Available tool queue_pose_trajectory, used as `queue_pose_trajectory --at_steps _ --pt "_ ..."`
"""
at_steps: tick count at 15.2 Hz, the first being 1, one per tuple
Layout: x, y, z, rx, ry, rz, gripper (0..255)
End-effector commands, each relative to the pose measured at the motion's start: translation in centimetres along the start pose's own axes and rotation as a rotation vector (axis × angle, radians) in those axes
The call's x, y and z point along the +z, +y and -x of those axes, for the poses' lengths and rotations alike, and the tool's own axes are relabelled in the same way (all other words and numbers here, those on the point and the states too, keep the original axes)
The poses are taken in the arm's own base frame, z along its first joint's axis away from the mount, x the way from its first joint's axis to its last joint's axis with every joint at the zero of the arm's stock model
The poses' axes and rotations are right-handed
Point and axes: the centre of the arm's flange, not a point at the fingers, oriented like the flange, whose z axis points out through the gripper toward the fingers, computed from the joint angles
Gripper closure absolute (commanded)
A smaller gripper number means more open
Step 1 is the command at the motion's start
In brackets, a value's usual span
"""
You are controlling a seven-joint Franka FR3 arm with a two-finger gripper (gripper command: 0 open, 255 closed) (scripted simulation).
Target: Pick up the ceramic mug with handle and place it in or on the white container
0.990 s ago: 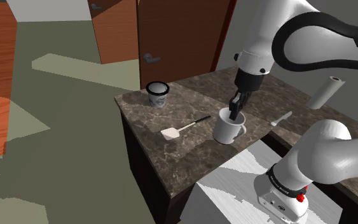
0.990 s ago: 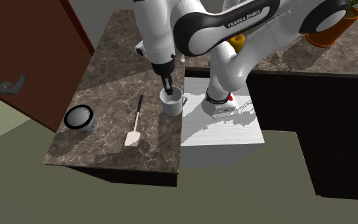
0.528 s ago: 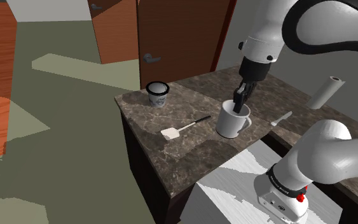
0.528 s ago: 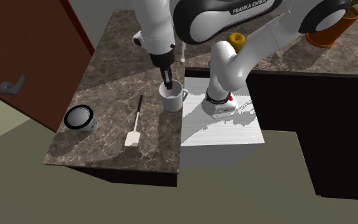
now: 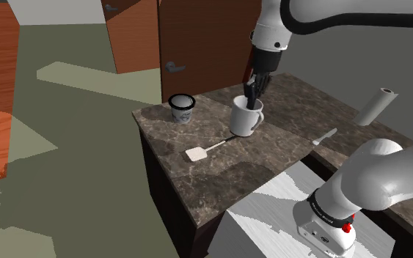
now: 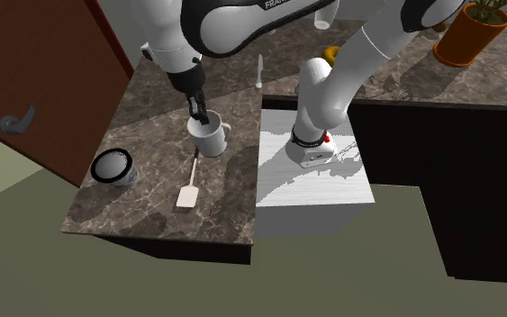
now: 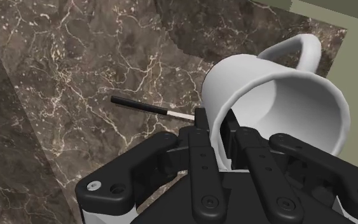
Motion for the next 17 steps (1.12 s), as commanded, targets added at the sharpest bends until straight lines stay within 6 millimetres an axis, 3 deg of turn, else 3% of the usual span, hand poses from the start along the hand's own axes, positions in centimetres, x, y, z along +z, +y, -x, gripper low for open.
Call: queue_pose_trajectory --at_steps 1,17 --pt "-0.3 0.3 -2.5 0.000 0.000 0.000 255" --pt "-4.2 2.9 -23.1 0.000 0.000 0.000 255"
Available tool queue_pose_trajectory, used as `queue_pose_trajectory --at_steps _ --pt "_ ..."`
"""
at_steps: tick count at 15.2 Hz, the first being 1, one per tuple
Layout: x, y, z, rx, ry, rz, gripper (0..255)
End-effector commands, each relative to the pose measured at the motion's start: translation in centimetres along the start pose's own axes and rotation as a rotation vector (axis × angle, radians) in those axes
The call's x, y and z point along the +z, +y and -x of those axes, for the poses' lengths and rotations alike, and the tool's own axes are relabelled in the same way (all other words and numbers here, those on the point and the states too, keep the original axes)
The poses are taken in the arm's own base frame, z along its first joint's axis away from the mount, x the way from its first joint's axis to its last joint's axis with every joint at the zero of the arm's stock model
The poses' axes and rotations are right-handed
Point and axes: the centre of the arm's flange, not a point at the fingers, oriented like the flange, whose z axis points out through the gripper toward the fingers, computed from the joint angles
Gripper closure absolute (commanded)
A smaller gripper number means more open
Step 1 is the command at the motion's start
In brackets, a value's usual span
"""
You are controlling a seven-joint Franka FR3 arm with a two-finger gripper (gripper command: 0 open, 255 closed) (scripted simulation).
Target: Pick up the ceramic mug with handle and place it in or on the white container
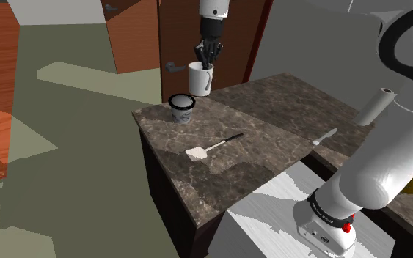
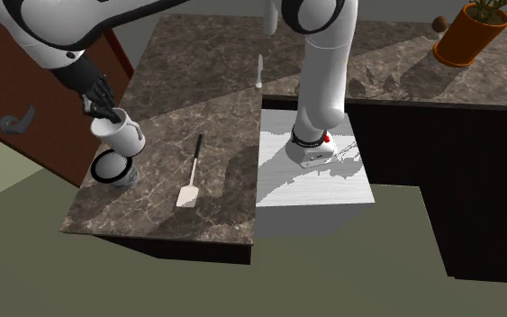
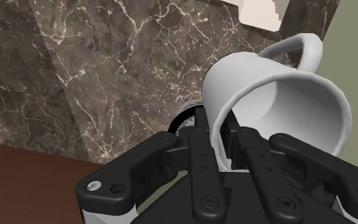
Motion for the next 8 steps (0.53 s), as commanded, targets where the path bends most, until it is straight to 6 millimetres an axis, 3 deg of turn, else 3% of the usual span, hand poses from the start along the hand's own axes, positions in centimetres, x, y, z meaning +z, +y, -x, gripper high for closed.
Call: queue_pose_trajectory --at_steps 1,6,8 --pt "-0.5 0.3 -2.6 0.001 0.000 0.000 255" --pt "-1.6 1.1 -8.7 0.001 0.000 0.000 255" --pt "-0.5 1.2 -8.7 0.001 0.000 0.000 255"
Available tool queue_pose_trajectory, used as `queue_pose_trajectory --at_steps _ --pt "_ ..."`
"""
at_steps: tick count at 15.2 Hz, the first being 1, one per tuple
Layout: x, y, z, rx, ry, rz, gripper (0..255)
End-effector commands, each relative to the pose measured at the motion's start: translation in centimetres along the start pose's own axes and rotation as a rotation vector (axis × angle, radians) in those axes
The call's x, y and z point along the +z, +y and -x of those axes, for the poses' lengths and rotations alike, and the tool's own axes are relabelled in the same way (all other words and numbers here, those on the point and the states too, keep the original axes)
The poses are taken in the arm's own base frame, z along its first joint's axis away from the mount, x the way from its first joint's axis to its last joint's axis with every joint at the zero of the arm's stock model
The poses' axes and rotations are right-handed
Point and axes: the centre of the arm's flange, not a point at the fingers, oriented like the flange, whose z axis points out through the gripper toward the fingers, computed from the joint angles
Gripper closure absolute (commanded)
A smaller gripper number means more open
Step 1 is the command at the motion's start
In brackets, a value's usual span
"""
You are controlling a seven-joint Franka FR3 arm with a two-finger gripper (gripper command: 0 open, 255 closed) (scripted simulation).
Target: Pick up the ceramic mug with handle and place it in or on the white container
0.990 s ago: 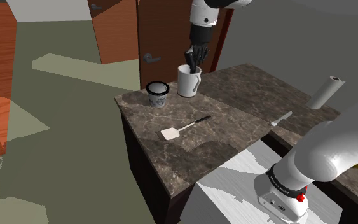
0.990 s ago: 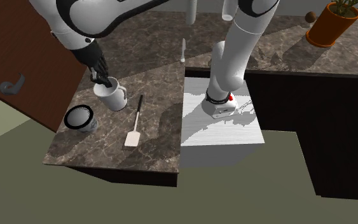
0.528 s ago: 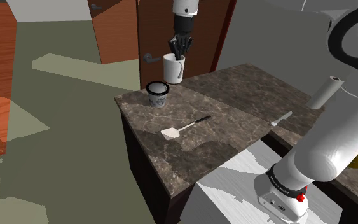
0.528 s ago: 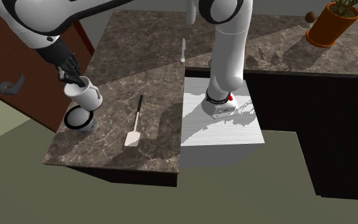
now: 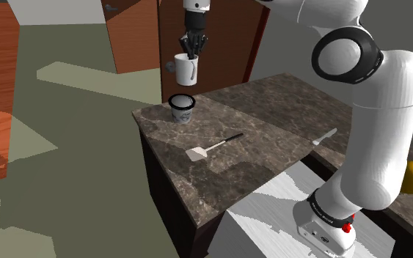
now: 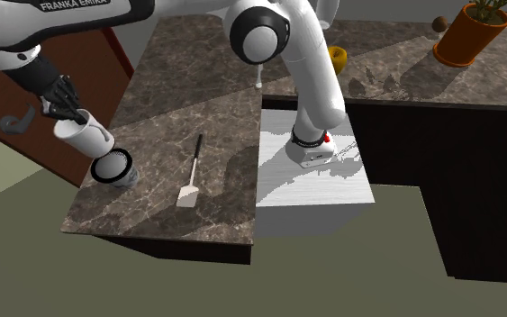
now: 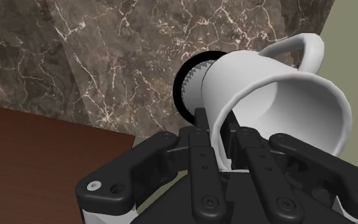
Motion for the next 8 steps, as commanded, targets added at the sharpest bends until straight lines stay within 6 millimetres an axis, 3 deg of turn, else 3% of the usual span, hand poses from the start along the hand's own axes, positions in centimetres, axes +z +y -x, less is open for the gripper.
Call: queue_pose_trajectory --at_steps 1,8 --pt "0.8 0.1 -0.4 0.000 0.001 0.000 255" --pt "4.5 0.4 -0.7 0.000 0.001 0.000 255"
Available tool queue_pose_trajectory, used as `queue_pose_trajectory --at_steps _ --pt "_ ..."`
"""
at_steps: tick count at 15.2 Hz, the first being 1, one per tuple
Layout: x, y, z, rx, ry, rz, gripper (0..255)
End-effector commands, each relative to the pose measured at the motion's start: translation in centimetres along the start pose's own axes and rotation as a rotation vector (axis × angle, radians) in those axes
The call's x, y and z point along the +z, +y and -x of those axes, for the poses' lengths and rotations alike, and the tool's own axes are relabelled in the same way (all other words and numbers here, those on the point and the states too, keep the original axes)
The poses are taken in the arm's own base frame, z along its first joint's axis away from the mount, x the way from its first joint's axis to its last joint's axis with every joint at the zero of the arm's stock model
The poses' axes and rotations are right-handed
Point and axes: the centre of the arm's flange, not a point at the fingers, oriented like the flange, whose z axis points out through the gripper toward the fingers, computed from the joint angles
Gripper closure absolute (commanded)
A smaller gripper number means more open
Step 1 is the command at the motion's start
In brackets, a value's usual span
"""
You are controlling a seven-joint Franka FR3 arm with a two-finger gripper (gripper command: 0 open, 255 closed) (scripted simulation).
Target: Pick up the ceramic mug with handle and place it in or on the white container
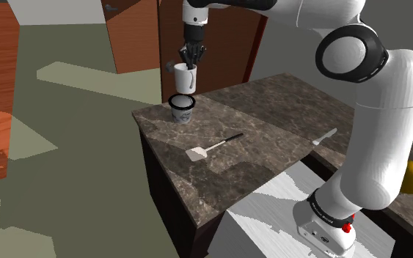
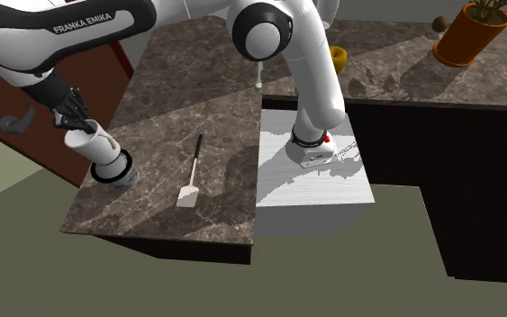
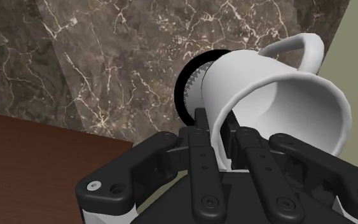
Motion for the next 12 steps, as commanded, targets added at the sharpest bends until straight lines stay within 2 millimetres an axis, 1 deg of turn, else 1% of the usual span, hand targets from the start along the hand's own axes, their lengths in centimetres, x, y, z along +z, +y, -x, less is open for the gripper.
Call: queue_pose_trajectory --at_steps 1,10,12 --pt "1.1 0.0 0.0 0.000 0.001 0.000 255" --pt "5.8 0.4 -0.5 0.000 0.001 0.000 255" --pt "5.8 0.4 -0.5 0.000 0.001 0.000 255"
